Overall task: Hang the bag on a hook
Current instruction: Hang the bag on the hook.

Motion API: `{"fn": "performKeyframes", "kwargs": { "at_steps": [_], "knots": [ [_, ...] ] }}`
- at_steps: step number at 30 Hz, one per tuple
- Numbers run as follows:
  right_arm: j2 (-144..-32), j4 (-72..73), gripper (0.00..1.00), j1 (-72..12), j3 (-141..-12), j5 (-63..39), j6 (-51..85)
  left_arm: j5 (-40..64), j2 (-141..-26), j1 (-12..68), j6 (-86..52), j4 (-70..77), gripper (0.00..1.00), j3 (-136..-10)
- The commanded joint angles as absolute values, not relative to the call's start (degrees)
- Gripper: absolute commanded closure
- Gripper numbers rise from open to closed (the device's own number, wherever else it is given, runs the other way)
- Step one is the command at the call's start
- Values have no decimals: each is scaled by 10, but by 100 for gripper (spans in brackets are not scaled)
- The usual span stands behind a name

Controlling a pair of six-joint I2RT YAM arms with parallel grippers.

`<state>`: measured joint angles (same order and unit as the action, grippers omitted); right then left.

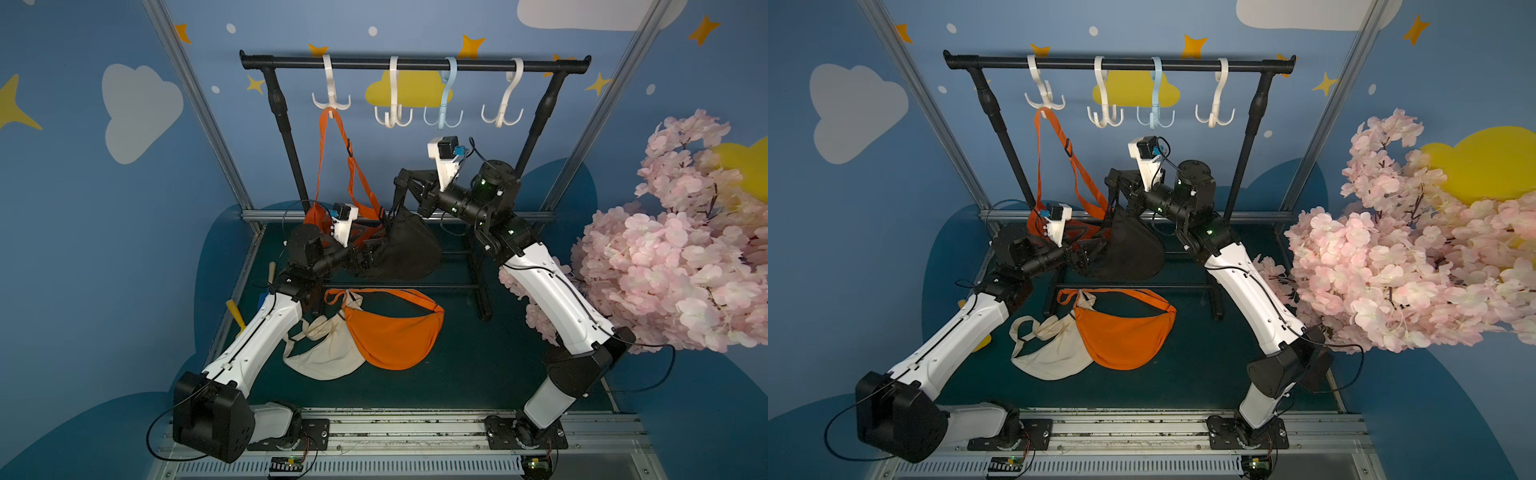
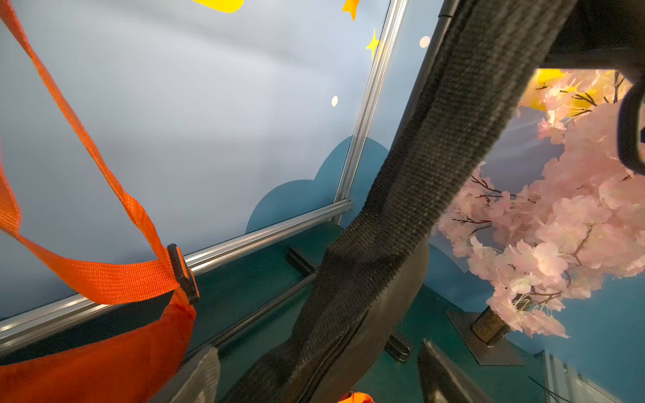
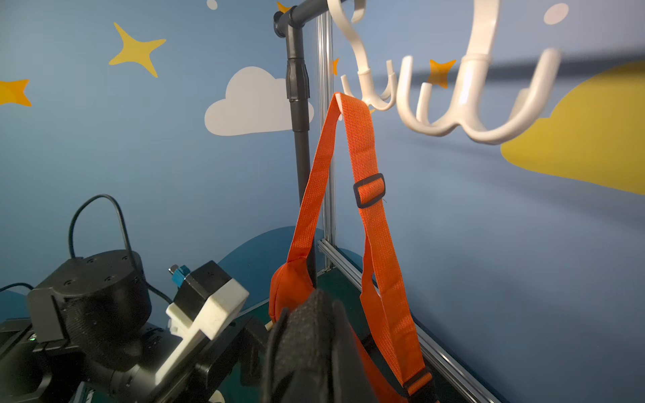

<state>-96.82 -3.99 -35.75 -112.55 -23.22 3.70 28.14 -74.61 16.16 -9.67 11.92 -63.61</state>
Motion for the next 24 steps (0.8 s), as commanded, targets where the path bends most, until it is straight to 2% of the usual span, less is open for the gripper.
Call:
{"fn": "performKeyframes", "kwargs": {
  "at_steps": [1, 13, 18, 19, 24],
  "knots": [
    [-944, -29, 100, -360, -1120, -248, 39, 287, -723, 153, -80, 136, 13, -635],
    [-941, -30, 100, -366, -1112, -263, 44, 322, -748, 149, -80, 161, 14, -652],
    [-940, -32, 100, -367, -1112, -273, 45, 300, -771, 149, -69, 156, 14, -672],
    [-941, -33, 100, -368, -1112, -276, 46, 297, -777, 149, -66, 155, 16, -677],
    [-934, -34, 100, -368, -1104, -280, 46, 309, -804, 144, -67, 126, 39, -715]
  ]
}}
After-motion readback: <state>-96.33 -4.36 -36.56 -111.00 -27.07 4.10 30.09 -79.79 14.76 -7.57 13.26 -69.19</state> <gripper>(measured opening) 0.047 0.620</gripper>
